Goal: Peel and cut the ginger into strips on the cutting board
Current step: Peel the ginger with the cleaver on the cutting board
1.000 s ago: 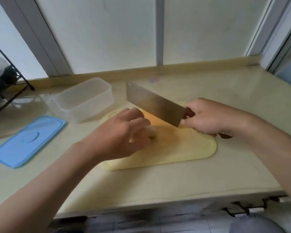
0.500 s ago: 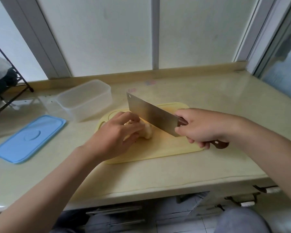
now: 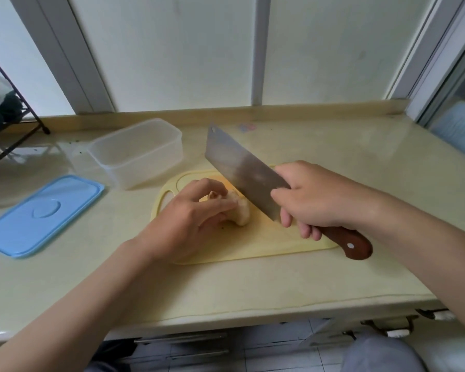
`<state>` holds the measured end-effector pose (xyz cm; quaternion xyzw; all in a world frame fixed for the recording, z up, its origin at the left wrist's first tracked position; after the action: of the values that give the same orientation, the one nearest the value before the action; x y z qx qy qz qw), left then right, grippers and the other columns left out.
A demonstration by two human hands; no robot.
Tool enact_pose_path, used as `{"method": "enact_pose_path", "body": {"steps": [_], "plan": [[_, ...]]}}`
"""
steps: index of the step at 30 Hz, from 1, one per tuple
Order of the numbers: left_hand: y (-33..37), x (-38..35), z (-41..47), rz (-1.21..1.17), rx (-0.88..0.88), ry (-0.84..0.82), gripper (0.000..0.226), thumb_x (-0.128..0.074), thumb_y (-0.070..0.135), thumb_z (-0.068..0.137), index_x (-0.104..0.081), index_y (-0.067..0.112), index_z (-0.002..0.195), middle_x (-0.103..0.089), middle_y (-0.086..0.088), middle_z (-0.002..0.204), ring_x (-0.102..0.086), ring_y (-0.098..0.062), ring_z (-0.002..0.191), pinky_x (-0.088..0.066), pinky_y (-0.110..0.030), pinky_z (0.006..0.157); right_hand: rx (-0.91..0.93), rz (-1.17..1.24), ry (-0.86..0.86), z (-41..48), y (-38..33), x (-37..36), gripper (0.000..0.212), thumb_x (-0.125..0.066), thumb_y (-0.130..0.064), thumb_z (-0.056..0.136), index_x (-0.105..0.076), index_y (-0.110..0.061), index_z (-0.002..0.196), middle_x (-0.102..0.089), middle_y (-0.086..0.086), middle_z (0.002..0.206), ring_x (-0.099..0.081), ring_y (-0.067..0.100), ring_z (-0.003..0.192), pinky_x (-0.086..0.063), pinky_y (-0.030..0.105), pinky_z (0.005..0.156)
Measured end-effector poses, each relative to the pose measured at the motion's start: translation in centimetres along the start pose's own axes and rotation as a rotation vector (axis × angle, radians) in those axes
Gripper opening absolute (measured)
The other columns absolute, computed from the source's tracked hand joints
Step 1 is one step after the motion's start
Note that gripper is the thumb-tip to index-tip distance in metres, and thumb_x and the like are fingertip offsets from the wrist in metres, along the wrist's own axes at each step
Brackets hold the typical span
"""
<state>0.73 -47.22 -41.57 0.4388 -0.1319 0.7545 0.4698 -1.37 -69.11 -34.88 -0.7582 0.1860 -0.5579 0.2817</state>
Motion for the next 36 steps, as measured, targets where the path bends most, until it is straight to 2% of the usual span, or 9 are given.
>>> {"method": "enact_pose_path", "body": {"steps": [8,22,32,36], "plan": [[-0.2,0.1,0.1,-0.018,-0.024,-0.002,0.023,-0.064,0.012,0.095,-0.075,0.011,0.116,-0.062,-0.012,0.111,-0.061,-0.029,0.093,-0.052,-0.044,0.078,0.011,-0.016,0.019,-0.2,-0.3,-0.4,0.016,-0.036,-0.014,0.104,-0.052,-0.015,0.1,-0.073,0.014,0.084,-0.062,0.016,0.043,-0.053,0.031,0.044],[0.2,0.2,0.2,-0.008,-0.005,-0.007,0.023,-0.066,0.01,0.093,-0.075,0.009,0.114,-0.063,-0.012,0.111,-0.06,-0.029,0.092,-0.052,-0.043,0.078,-0.007,-0.098,0.007,-1.2,-0.3,-0.4,0.017,-0.038,-0.021,0.106,-0.05,-0.013,0.098,-0.074,0.01,0.083,-0.067,0.021,0.047,-0.059,0.041,0.05],[0.3,0.3,0.2,-0.01,0.012,-0.018,0.024,-0.066,0.009,0.092,-0.075,0.009,0.114,-0.063,-0.011,0.112,-0.06,-0.028,0.093,-0.051,-0.043,0.079,-0.008,-0.134,0.008,-1.2,-0.7,-0.4,0.017,-0.037,-0.022,0.107,-0.049,-0.013,0.1,-0.074,0.014,0.086,-0.072,0.027,0.052,-0.061,0.048,0.052],[0.3,0.3,0.2,-0.01,0.016,-0.025,0.023,-0.064,0.01,0.093,-0.075,0.009,0.114,-0.062,-0.011,0.114,-0.06,-0.028,0.095,-0.051,-0.042,0.081,-0.013,-0.172,-0.003,-1.3,-0.5,-0.3,0.019,-0.036,-0.025,0.108,-0.049,-0.012,0.101,-0.074,0.014,0.087,-0.07,0.024,0.049,-0.061,0.048,0.053]]}}
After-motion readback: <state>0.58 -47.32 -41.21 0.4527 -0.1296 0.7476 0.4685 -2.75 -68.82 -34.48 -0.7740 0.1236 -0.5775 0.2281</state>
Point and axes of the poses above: each hand's wrist, its own z-axis towards the middle knuckle, its own x-axis out of the back of the hand, y = z × x, the point moved 3 cm from there along z, towards the middle knuckle
